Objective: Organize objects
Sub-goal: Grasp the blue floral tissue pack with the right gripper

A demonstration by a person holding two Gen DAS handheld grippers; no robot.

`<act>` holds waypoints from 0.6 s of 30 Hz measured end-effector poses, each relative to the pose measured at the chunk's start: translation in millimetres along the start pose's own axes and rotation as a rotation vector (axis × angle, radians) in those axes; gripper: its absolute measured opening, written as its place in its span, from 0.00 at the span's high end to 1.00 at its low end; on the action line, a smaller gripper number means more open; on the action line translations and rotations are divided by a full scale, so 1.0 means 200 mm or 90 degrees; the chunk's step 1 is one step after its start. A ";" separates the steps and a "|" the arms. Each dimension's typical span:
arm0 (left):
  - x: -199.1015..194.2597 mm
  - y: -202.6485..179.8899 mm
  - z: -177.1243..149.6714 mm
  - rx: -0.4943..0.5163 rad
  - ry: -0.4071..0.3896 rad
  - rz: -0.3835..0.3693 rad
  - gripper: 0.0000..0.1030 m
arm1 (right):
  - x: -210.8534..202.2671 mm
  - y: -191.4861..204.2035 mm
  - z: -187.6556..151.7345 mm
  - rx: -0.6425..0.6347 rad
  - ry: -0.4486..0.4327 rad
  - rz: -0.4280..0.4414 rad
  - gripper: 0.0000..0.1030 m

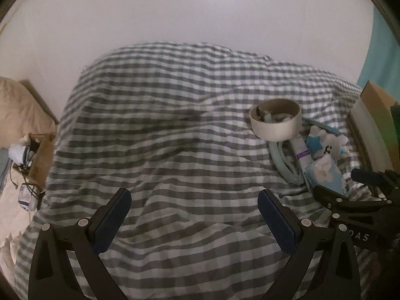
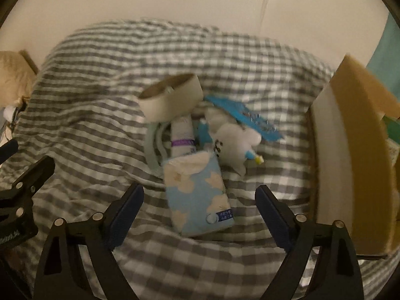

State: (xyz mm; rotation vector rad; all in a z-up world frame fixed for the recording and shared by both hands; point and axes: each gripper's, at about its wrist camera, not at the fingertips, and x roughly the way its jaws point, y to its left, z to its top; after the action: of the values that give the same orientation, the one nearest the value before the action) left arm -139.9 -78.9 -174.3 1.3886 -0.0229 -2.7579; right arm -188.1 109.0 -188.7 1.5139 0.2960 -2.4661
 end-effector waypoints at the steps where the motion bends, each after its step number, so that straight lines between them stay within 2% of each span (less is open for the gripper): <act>1: 0.01 -0.01 0.00 0.003 0.002 -0.001 0.00 | 0.01 -0.01 0.00 0.001 0.005 0.004 0.16; 7: -0.01 -0.03 -0.01 0.015 -0.002 -0.006 0.00 | 0.01 0.01 -0.02 -0.012 -0.001 0.002 0.46; 10: -0.03 -0.03 0.00 0.011 -0.005 -0.007 0.00 | -0.05 0.04 -0.02 -0.038 -0.025 -0.012 0.46; 14: -0.04 -0.05 0.01 0.014 -0.007 -0.012 0.00 | -0.18 0.04 -0.02 -0.045 -0.068 -0.002 0.47; 18: -0.06 -0.10 0.05 0.030 -0.021 -0.041 0.00 | -0.31 -0.02 0.03 -0.030 -0.112 -0.004 0.47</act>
State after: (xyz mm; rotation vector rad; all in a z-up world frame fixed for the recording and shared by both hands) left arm -141.7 -58.5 -158.9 1.3791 -0.0456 -2.8506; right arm -168.0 116.5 -131.0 1.2686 0.3240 -2.5574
